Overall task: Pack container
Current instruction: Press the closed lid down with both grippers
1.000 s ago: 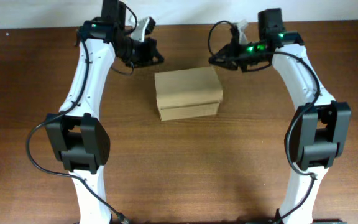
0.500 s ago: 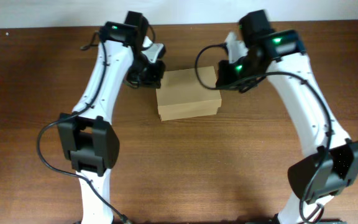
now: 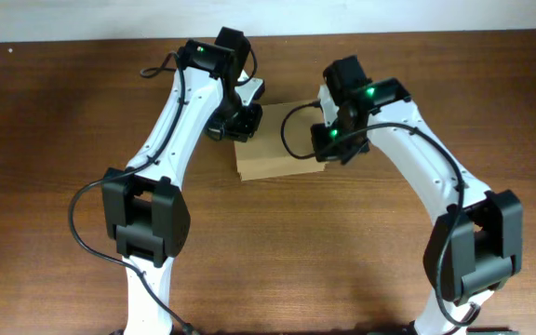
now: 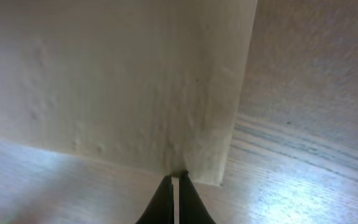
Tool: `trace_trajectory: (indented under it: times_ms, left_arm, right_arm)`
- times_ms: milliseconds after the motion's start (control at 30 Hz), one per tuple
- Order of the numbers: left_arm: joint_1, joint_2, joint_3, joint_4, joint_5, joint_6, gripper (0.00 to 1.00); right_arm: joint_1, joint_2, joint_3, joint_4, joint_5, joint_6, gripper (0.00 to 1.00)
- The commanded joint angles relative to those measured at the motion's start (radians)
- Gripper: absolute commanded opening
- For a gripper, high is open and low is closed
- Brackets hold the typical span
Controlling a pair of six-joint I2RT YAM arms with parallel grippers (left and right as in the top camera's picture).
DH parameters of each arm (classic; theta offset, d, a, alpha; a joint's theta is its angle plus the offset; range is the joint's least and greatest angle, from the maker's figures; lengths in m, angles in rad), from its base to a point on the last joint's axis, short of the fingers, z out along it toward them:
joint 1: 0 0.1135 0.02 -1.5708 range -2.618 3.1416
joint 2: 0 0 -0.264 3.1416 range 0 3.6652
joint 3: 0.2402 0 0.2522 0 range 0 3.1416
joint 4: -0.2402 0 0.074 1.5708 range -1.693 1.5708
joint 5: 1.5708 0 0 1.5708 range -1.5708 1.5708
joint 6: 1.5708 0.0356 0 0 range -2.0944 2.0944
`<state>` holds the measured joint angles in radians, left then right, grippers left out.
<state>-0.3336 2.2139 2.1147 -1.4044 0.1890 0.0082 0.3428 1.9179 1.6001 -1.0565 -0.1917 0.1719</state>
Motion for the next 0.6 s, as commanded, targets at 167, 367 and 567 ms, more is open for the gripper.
trace_trajectory:
  times_ms: [167,367,567]
  left_arm:
    - [0.002,-0.034,-0.123,0.084,-0.033,0.015,0.02]
    - [0.003,-0.072,-0.027,0.079,-0.098,0.015,0.02]
    - [0.003,-0.148,0.221,-0.011,-0.265,0.016,0.16]
  right_arm:
    - [-0.004,0.001,-0.061,0.024,0.009,-0.004,0.04]
    - [-0.009,-0.016,0.043,-0.037,0.021,-0.012,0.04]
    - [-0.041,-0.040,0.333,-0.246,0.095,-0.019,0.04]
